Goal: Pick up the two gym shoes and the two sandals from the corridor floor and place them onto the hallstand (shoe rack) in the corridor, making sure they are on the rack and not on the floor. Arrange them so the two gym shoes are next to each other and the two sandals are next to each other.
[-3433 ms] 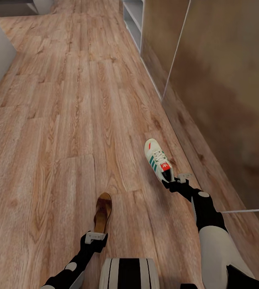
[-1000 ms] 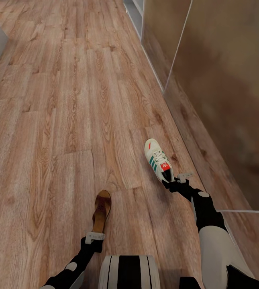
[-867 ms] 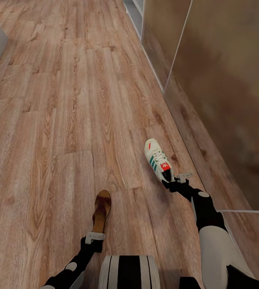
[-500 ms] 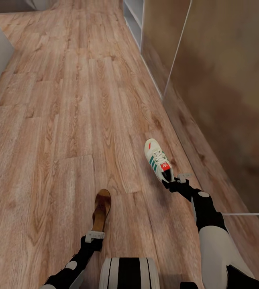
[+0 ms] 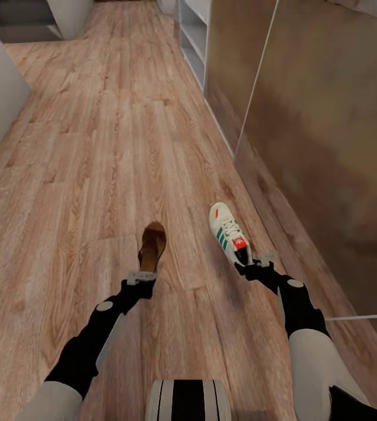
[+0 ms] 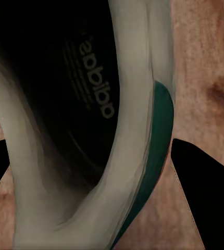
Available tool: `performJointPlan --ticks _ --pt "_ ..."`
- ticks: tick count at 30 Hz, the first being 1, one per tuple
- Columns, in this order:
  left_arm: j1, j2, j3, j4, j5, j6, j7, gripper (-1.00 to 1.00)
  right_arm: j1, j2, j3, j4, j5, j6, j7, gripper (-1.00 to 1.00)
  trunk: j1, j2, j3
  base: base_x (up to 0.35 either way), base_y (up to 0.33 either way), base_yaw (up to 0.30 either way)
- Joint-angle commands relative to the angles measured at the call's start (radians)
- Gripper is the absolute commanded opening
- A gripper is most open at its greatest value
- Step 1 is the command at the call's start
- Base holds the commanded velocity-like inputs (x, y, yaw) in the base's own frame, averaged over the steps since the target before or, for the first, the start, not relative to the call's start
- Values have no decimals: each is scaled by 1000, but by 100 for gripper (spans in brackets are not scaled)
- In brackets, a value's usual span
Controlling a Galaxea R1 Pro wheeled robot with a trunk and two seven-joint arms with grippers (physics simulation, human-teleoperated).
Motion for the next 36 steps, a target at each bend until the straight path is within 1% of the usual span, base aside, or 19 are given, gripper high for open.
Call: performJointPlan --ticks 1,2,3,5,7,8,9,12,14,16,17,22,23,28,36 --pt "0 0 2 -92 9 91 -1 -100 -1 1 -4 -5 6 6 8 -100 0 0 3 0 0 0" --pt "0 -1 3 -123 9 114 -1 -100 -1 1 -4 -6 6 6 8 -100 -1 0 7 0 0 0" --pt "0 -1 8 -179 9 153 -1 -100 -1 1 -3 -7 6 11 8 -100 -1 1 11 0 0 0" --pt "1 -2 25 -264 10 225 -1 -100 -1 2 -3 -11 6 36 8 -100 -2 1 19 0 0 0" --pt "1 -1 41 -291 11 269 -1 -100 -1 2 -4 -13 6 48 8 -100 -3 1 26 0 0 0" --pt "1 -1 55 -300 11 293 -1 -100 -1 2 -4 -14 6 52 8 -100 -4 2 30 0 0 0" --pt "1 -1 65 -303 11 305 -1 -100 -1 2 -4 -14 5 54 9 -100 -4 2 34 0 0 0" --pt "1 -4 77 -307 12 321 -1 -100 -1 2 -4 -13 5 56 9 -100 -5 3 46 0 0 0" --pt "1 -8 78 -308 12 326 -1 -100 -1 2 -4 -12 4 57 9 -100 -6 3 53 0 0 0" --pt "1 -22 79 -308 12 328 -1 -100 -1 2 -2 -13 5 57 9 -100 -7 4 61 0 0 0" --pt "1 -33 78 -306 12 329 -1 -100 -1 2 -1 -12 6 58 9 -100 -8 4 65 0 0 0" --pt "2 -38 78 -302 13 330 -1 -100 -1 2 -1 -12 7 56 9 -100 -10 5 84 0 0 0" --pt "2 -39 77 -285 14 330 -1 -100 -1 2 -1 -11 7 56 9 -100 -10 5 88 0 0 0" --pt "2 -60 77 -269 15 330 -1 -100 -1 2 -2 -10 6 56 9 -100 -13 6 113 0 0 0" --pt "2 -64 78 -258 17 330 -1 -100 -1 2 -2 -10 6 56 9 -100 -16 8 156 0 0 0"
